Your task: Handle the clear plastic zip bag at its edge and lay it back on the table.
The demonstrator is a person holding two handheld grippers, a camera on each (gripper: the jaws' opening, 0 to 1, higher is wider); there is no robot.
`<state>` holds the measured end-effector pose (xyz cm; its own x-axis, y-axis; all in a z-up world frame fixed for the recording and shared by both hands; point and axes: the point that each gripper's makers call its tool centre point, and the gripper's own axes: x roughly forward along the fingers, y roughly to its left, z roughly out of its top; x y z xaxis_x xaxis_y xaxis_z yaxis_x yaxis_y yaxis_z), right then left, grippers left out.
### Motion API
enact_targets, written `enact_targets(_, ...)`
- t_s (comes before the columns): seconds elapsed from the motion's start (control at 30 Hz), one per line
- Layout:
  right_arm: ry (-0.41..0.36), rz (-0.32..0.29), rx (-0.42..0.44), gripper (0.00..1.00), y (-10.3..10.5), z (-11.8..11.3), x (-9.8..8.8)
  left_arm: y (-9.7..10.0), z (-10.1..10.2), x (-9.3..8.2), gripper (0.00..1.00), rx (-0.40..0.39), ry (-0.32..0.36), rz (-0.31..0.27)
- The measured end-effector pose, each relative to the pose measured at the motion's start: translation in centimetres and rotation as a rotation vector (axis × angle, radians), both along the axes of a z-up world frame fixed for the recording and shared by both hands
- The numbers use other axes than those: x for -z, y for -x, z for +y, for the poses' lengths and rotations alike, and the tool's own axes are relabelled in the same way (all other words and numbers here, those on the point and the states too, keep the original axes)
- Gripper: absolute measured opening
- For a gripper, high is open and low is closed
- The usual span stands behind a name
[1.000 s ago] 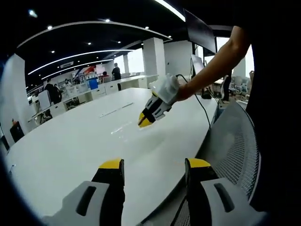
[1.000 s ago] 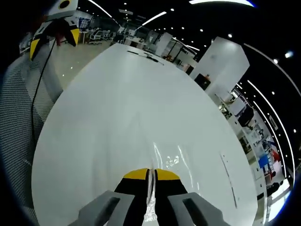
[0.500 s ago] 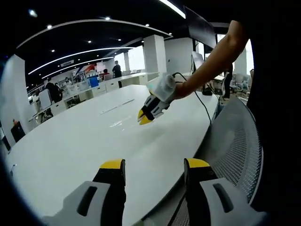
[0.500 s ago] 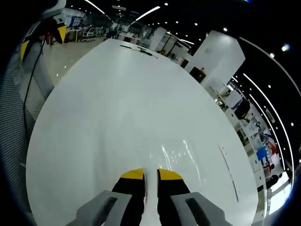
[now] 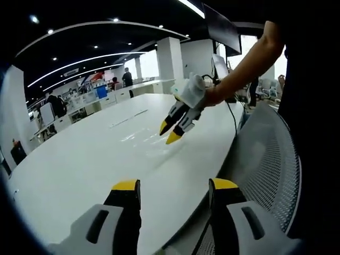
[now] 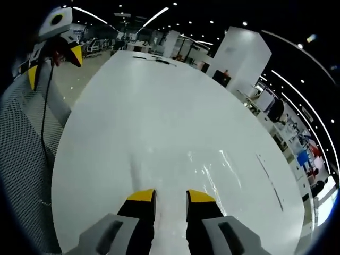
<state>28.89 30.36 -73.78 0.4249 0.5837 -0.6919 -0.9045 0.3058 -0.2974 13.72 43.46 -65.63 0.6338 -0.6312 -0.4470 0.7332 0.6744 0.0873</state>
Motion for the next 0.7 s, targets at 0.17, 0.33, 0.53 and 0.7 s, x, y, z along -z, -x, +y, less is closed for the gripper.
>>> enact_targets(0.17, -0.025, 0.019, 0.048, 0.33, 0.7, -0.7, -0.4, -0.6, 0.4, 0.4, 0.54, -0.004, -0.002, 0.002)
enact_targets(0.33, -0.114, 0.038, 0.134, 0.42, 1.2, -1.4, -1.9, -1.0, 0.4, 0.8, 0.54, 0.01, -0.014, 0.005)
enact_targets(0.53, -0.169, 0.023, 0.216, 0.5, 2.0, -2.9, -3.4, -1.4, 0.0, 0.8, 0.55, 0.037, -0.006, 0.015)
enact_targets(0.7, -0.216, 0.025, 0.271, 0.57, 2.7, -3.8, -4.5, -2.0, -0.2, 0.7, 0.56, 0.059, -0.01, 0.012)
